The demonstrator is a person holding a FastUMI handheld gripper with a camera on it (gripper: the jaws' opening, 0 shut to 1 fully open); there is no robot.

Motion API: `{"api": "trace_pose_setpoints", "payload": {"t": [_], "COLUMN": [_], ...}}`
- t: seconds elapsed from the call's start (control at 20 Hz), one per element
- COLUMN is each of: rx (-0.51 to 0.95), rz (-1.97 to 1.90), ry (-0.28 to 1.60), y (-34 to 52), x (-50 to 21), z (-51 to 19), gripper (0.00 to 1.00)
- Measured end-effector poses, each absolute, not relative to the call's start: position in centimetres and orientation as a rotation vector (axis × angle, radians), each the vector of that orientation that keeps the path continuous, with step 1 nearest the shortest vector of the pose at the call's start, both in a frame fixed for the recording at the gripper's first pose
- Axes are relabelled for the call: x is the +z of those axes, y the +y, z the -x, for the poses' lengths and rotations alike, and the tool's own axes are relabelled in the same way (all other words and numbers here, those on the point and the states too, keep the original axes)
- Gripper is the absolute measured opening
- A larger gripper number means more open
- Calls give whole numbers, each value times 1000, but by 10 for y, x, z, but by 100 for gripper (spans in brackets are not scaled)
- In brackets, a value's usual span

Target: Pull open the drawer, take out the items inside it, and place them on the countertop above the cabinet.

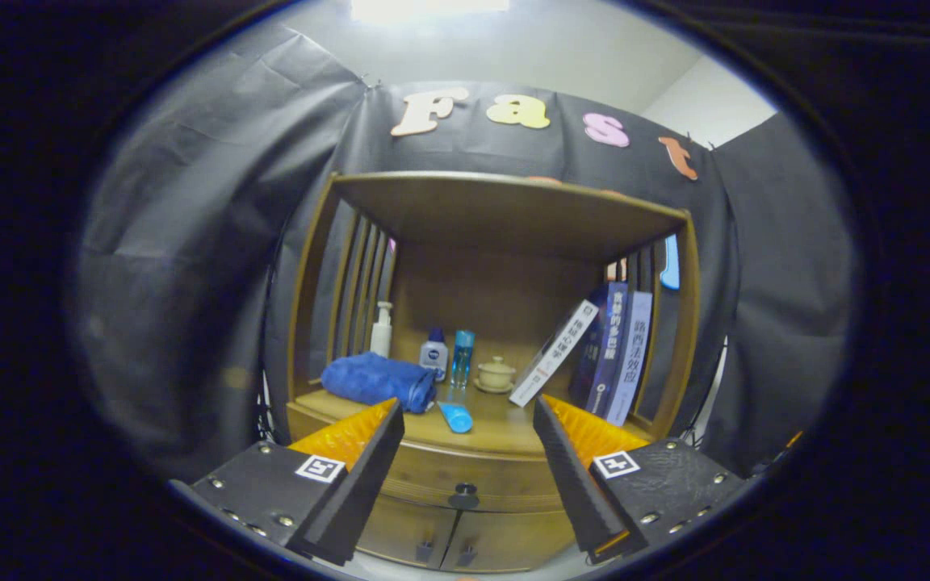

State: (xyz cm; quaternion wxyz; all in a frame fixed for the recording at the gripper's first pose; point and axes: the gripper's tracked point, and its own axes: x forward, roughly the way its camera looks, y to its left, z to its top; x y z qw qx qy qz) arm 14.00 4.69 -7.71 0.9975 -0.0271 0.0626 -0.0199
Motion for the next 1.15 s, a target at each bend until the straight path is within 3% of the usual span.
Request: {"api": "trace_pose_setpoints", "payload": {"t": [0.25, 1.15], "rx": [-43, -84], "rz": [48, -33], "ry": [99, 81], "y": [23, -18], "x": [-26, -9], "z": [-95, -52], "gripper": [96, 96]}}
